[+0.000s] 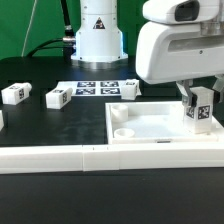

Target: Assemble one leg

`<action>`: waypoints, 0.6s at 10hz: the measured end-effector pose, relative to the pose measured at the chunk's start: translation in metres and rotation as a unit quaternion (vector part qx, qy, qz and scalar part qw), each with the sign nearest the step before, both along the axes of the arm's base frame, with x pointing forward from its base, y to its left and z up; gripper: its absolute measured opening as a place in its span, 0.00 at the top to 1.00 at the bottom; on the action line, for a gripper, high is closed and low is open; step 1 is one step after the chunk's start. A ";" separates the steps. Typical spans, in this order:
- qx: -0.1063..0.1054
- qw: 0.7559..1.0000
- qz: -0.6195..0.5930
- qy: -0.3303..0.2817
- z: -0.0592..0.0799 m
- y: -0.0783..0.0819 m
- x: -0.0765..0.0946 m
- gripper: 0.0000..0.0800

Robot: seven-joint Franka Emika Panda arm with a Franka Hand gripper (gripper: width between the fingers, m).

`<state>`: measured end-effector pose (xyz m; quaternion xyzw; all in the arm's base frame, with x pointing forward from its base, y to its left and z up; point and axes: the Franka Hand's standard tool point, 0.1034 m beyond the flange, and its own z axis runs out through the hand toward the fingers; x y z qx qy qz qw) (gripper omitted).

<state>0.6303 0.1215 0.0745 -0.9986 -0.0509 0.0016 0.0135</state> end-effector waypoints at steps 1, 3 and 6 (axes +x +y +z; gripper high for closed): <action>0.004 0.999 -0.042 0.002 0.000 -0.001 0.000 0.64; 0.011 0.990 -0.140 0.007 -0.001 -0.002 0.000 0.64; 0.009 0.952 -0.306 0.013 -0.001 -0.003 0.000 0.64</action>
Offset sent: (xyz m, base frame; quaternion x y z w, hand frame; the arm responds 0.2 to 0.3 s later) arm -0.0027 -0.0011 -0.0032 0.0127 -0.0088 0.2861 0.9581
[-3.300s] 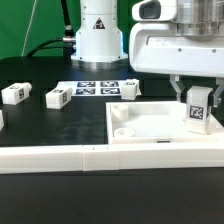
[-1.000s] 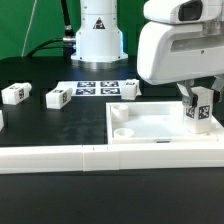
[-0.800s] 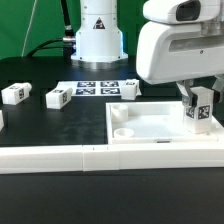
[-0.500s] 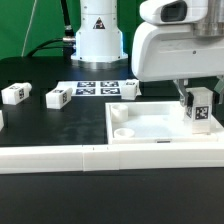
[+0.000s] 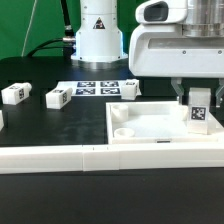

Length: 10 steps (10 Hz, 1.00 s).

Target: Assemble one leg

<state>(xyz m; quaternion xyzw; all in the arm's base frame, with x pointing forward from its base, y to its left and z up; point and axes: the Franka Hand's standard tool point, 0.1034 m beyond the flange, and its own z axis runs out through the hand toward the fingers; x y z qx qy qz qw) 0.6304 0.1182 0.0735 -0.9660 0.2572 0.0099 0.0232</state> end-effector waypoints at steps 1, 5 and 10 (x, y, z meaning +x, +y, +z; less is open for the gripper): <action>-0.002 0.998 -0.056 0.002 0.000 0.000 0.000 0.64; -0.004 0.984 -0.180 0.008 -0.001 -0.002 0.000 0.64; -0.003 0.990 -0.139 0.007 -0.001 -0.002 0.000 0.23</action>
Offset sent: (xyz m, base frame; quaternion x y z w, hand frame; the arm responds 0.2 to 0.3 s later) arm 0.0002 -0.0043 -0.0018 -0.0090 0.0059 0.2308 0.9730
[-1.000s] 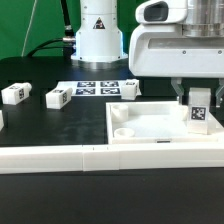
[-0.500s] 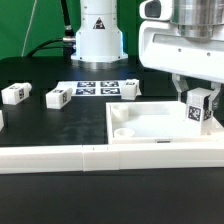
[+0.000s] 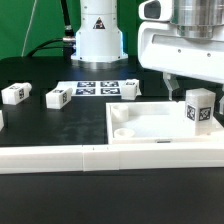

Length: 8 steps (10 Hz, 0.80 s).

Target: Assemble one leg

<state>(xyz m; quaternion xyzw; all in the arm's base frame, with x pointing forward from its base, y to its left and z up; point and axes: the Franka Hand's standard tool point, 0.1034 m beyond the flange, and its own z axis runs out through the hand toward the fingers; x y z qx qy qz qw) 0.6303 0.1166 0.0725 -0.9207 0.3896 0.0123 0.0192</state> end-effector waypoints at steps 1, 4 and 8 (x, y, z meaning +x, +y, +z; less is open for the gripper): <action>0.000 0.997 0.072 -0.002 0.000 0.001 0.000 0.20; 0.001 0.978 0.206 -0.008 0.000 0.003 0.000 0.19; 0.002 0.934 0.358 -0.016 0.000 0.003 0.000 0.19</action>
Offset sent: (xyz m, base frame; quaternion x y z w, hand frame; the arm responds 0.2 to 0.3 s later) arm 0.0005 0.0028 0.0011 -0.0094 -0.0002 -0.2603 0.9655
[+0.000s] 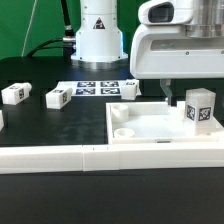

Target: Assemble one leg

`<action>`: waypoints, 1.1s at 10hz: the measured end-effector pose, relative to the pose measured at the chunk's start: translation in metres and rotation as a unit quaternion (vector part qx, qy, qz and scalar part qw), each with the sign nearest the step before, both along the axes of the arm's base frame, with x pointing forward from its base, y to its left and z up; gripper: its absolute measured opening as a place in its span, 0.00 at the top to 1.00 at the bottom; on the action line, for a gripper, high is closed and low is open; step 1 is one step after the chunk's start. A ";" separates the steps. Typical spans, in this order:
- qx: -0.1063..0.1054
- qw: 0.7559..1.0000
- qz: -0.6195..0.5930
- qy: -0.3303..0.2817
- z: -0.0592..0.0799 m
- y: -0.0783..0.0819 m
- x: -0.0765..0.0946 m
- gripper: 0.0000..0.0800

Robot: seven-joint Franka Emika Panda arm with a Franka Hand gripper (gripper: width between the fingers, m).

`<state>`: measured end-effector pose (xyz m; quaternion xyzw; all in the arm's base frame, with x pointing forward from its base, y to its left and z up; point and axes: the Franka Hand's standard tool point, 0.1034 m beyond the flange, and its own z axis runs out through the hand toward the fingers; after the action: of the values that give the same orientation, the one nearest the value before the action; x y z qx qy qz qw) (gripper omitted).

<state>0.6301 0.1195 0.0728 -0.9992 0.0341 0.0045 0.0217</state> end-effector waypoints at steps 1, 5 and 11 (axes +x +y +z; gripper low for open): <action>0.000 0.999 0.038 -0.003 0.000 0.000 0.001 0.19; 0.001 0.998 0.058 -0.004 0.000 -0.001 0.001 0.64; 0.011 0.994 -0.113 0.002 0.000 -0.002 0.002 0.64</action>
Offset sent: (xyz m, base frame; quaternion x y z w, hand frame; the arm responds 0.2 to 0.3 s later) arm 0.0000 0.0000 0.0000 0.0000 0.0000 0.0000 1.0000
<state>0.6319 0.1177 0.0724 -0.9887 0.1464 0.0042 0.0334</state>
